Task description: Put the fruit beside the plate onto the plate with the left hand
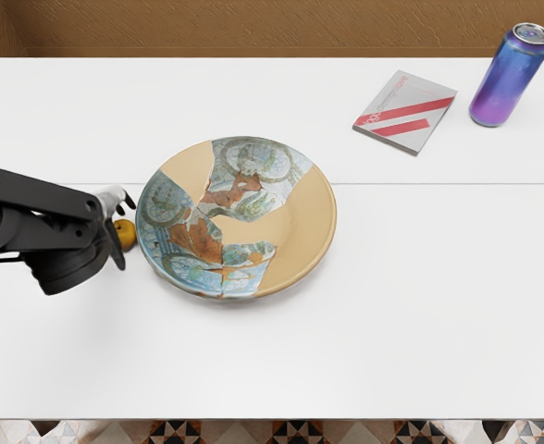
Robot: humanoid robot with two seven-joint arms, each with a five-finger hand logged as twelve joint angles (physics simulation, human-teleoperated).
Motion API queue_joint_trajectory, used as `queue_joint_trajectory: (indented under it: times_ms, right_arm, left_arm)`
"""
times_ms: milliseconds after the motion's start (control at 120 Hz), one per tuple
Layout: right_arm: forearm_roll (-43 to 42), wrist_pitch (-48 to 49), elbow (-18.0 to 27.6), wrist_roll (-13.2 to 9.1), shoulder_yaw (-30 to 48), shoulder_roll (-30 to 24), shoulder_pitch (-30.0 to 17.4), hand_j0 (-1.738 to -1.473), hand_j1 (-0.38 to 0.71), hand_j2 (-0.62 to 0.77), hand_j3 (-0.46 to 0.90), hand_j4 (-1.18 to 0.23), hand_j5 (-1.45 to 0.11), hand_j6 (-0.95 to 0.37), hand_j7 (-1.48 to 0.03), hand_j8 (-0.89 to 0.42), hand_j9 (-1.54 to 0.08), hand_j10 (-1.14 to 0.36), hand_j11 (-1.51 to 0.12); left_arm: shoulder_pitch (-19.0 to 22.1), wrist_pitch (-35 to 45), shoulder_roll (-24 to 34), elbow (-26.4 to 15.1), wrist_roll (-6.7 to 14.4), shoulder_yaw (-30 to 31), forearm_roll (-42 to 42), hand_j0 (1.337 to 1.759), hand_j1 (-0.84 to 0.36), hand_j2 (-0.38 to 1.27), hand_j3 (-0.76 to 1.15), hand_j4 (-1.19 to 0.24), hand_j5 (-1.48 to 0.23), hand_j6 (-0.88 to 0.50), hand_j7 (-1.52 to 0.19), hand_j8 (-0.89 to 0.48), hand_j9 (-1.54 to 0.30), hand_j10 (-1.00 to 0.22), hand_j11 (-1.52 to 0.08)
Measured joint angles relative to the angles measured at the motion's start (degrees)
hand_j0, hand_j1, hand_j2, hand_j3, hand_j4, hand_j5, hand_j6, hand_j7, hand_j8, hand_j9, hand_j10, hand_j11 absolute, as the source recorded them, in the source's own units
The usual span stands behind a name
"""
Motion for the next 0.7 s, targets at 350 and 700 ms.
queue_joint_trajectory:
  times_ms: [350,700]
  right_arm:
    - [0.0,0.0,0.0,0.0,0.0,0.0,0.0,-1.658,-0.35,0.00,0.00,0.00,0.00,0.00,0.00,0.00,0.00,0.00,0.00]
    - [0.0,0.0,0.0,0.0,0.0,0.0,0.0,-1.658,-0.35,0.00,0.00,0.00,0.00,0.00,0.00,0.00,0.00,0.00,0.00]
  left_arm:
    - [0.4,0.0,0.1,1.2,0.0,-0.2,-0.3,1.658,-0.01,0.06,0.00,-0.30,-0.39,-0.30,-0.39,-0.30,-0.39,-0.30,-0.39]
    - [2.0,0.0,-0.9,3.3,0.0,-0.2,-0.7,1.658,-0.01,0.06,0.00,-0.30,-0.39,-0.30,-0.39,-0.30,-0.39,-0.30,-0.39]
